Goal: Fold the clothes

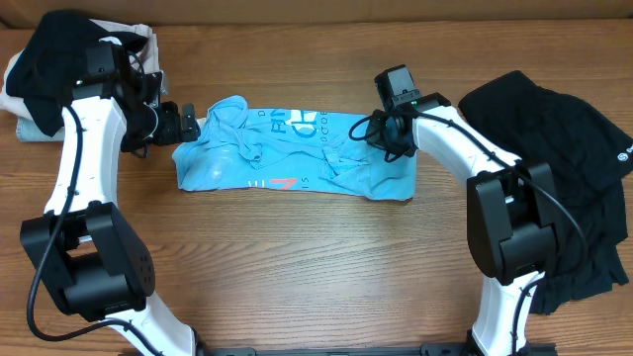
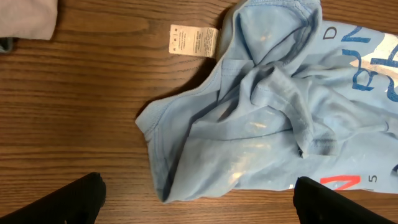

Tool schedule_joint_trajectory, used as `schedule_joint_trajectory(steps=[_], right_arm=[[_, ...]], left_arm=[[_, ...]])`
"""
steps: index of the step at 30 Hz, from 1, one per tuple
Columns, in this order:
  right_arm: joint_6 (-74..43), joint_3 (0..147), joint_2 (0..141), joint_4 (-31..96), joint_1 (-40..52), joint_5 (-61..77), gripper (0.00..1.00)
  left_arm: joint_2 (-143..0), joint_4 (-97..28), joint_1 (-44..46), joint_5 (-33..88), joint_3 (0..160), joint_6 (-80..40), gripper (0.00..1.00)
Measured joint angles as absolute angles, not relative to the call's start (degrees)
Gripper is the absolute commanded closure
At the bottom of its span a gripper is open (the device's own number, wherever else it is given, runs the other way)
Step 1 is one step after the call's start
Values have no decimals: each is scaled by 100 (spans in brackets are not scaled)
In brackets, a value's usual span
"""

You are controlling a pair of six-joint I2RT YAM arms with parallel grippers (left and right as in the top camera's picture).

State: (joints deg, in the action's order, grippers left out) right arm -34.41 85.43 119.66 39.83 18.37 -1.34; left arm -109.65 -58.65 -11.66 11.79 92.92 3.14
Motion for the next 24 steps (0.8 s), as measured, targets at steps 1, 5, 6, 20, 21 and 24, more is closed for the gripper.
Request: schedule_joint_trajectory(steps=[1, 5, 6, 20, 21, 24], right_arm=[[-3437, 8543, 11966, 3977, 1837, -134, 96], [-3356, 8556, 11966, 3955, 1844, -56, 96], [-3319, 8584, 11966, 4014, 1850, -16, 96], [-3245, 9594, 12009, 4088, 2838, 274, 92], [-3273, 9594, 12009, 4045, 2912, 294, 69], [-3295, 9594, 12009, 3986, 3020, 351, 28]], left_arm=[[-10965, -5863, -1168, 1177, 9292, 314, 0], [-10965, -5863, -1166, 1177, 9292, 316, 0], [-10965, -5863, -1166, 1177, 9292, 314, 0], [-10965, -5863, -1166, 1177, 9292, 314, 0], [-10965, -5863, -1166, 1177, 9292, 314, 0], [-10965, -5863, -1166, 1177, 9292, 316, 0]])
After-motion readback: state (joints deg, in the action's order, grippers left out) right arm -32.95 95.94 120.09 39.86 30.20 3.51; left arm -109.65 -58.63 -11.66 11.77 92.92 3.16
